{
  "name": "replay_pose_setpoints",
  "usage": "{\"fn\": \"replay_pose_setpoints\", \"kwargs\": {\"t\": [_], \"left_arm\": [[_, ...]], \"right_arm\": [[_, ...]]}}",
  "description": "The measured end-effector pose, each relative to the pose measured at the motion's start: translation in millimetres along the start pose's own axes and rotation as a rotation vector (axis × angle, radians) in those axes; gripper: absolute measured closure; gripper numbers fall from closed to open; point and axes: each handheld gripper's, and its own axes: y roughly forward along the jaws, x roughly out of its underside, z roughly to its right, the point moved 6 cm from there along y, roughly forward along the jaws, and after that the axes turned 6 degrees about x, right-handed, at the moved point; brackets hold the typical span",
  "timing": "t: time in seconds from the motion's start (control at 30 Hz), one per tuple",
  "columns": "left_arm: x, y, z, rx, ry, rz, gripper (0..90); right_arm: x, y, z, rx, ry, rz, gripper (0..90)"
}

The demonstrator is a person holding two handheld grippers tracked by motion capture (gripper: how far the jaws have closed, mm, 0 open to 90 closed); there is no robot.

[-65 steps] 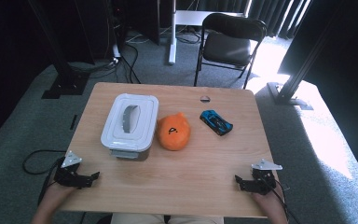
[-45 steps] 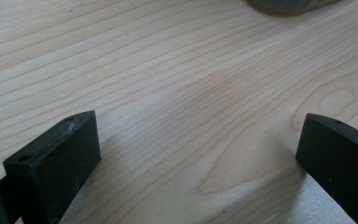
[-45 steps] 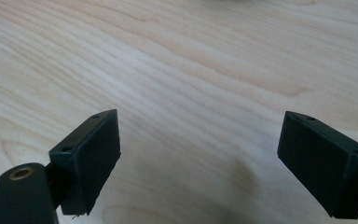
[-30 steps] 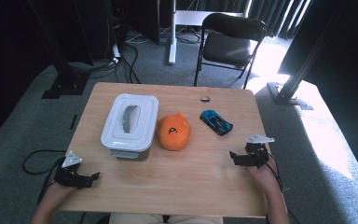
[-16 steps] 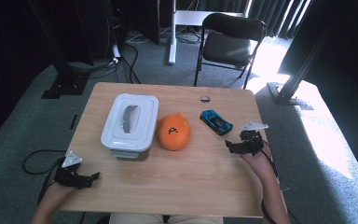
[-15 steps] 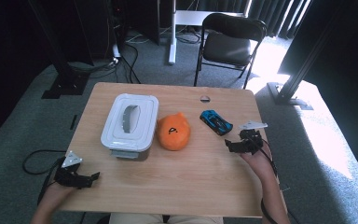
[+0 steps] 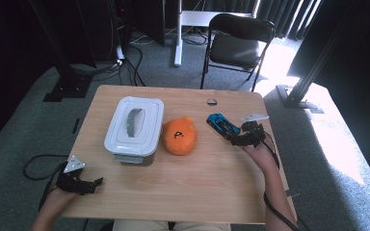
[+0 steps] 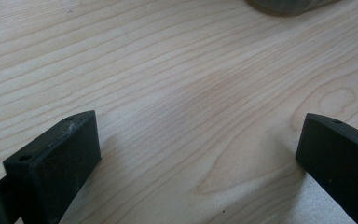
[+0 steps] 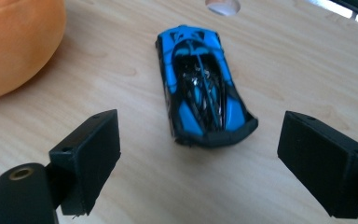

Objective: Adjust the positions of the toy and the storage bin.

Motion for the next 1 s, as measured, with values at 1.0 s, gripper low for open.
{"fn": "replay_pose_setpoints", "kwargs": {"t": [1.0], "left_arm": [[0.2, -0.2, 0.2, -0.003, -0.002, -0.001, 0.3]], "right_arm": [[-38.0, 77.1, -1.6, -0.016, -0.045, -0.108, 13.1]]}}
